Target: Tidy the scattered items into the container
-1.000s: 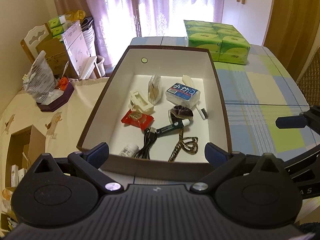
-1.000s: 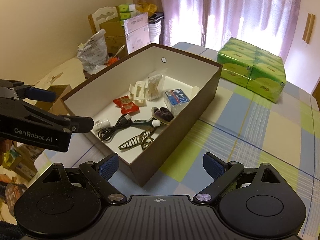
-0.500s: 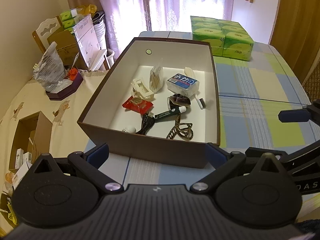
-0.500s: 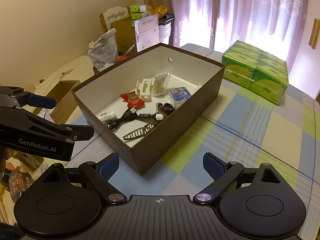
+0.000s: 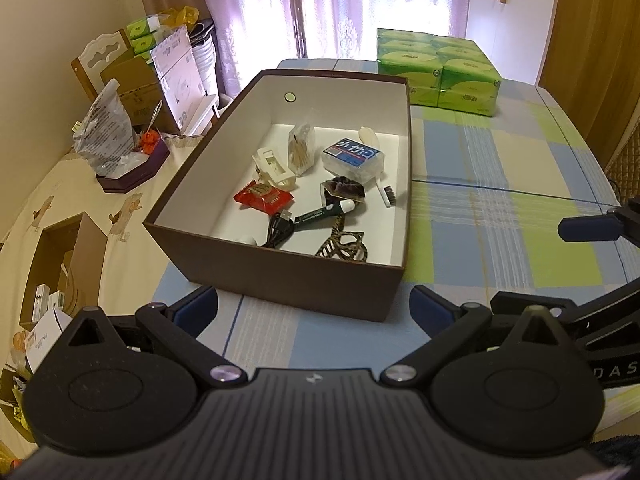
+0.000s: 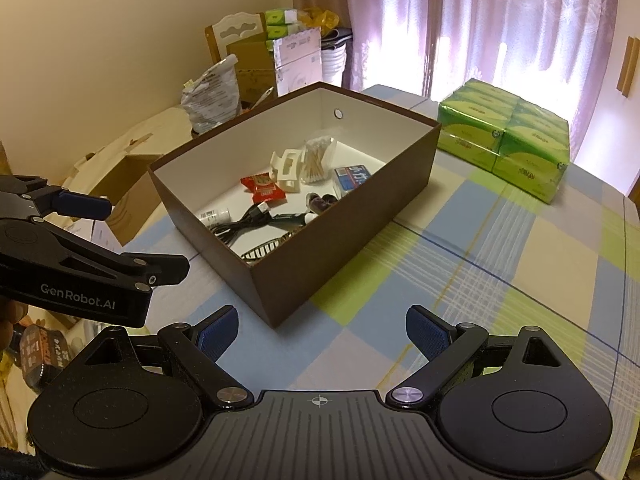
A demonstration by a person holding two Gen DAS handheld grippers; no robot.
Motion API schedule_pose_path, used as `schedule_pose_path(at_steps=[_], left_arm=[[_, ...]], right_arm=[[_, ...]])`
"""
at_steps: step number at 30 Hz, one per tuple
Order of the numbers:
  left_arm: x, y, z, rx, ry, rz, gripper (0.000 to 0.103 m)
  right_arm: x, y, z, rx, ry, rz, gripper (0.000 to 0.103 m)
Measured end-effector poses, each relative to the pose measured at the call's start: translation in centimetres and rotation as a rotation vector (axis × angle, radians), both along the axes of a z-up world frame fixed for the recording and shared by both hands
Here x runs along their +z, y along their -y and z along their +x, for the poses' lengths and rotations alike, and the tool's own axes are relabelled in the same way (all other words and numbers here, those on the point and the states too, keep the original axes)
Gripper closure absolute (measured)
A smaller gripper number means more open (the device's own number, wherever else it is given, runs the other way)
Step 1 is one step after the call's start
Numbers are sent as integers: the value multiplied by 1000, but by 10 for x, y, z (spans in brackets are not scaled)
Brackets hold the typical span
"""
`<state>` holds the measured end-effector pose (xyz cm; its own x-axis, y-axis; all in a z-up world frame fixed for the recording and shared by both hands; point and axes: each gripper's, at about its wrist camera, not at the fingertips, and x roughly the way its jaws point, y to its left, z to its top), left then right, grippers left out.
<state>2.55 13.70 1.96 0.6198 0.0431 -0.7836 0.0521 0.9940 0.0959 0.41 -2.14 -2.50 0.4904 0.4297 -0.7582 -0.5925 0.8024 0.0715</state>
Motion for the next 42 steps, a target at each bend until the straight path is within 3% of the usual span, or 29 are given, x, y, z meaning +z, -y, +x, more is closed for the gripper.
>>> schedule_pose_path(at_steps=[42], left_arm=[[-15,31,-12,91,-42,16,2]], right_arm=[[-12,30,3,87,-29,10,7]])
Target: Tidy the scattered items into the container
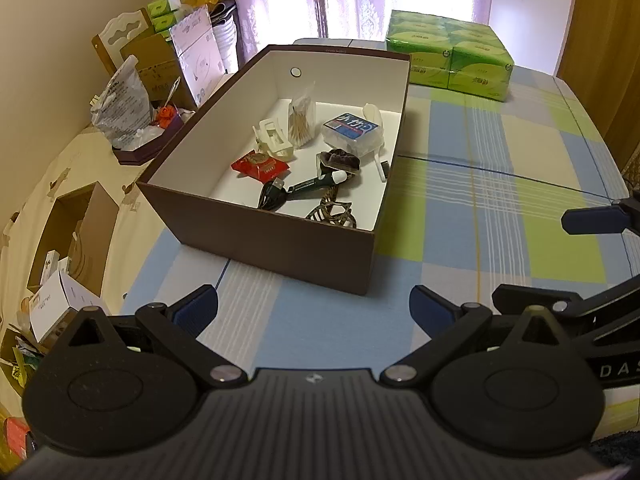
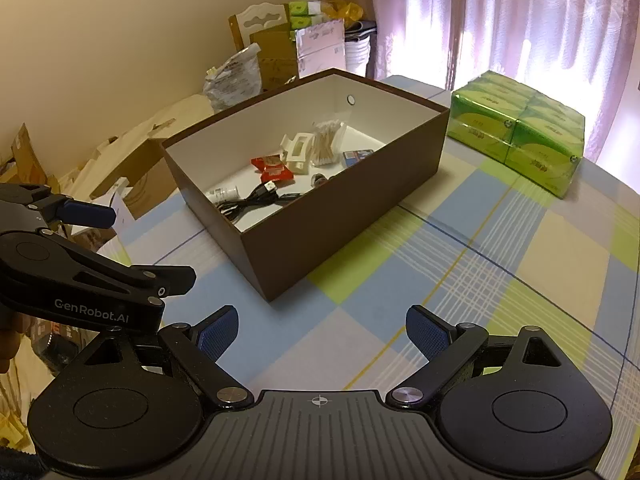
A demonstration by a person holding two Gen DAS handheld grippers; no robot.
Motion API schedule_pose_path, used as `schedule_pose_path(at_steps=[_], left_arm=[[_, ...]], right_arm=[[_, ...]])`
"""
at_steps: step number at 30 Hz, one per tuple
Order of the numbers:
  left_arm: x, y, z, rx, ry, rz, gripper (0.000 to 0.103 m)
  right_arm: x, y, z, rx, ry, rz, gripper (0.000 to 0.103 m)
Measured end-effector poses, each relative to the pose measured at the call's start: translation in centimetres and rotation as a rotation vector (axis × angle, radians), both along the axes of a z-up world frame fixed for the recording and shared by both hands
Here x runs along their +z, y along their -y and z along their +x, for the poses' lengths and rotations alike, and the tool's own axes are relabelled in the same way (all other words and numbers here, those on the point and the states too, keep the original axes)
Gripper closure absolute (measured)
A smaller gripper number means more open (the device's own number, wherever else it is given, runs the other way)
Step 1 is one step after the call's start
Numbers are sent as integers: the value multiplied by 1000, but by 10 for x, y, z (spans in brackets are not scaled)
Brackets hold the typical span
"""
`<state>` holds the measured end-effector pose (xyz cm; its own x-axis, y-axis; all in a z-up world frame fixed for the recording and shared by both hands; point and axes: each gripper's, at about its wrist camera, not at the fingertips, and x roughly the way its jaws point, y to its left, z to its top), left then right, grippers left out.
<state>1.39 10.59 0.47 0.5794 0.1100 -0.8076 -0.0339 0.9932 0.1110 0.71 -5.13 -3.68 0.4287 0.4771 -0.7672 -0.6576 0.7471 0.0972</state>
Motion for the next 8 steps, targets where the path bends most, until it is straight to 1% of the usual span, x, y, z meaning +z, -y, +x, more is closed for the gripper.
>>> schedule_pose_path(at_steps=[8], left_arm=[[-2,-3,2,11,-5,0,2]], right_arm=[[-3,-3,3,13,-7,-5,7]])
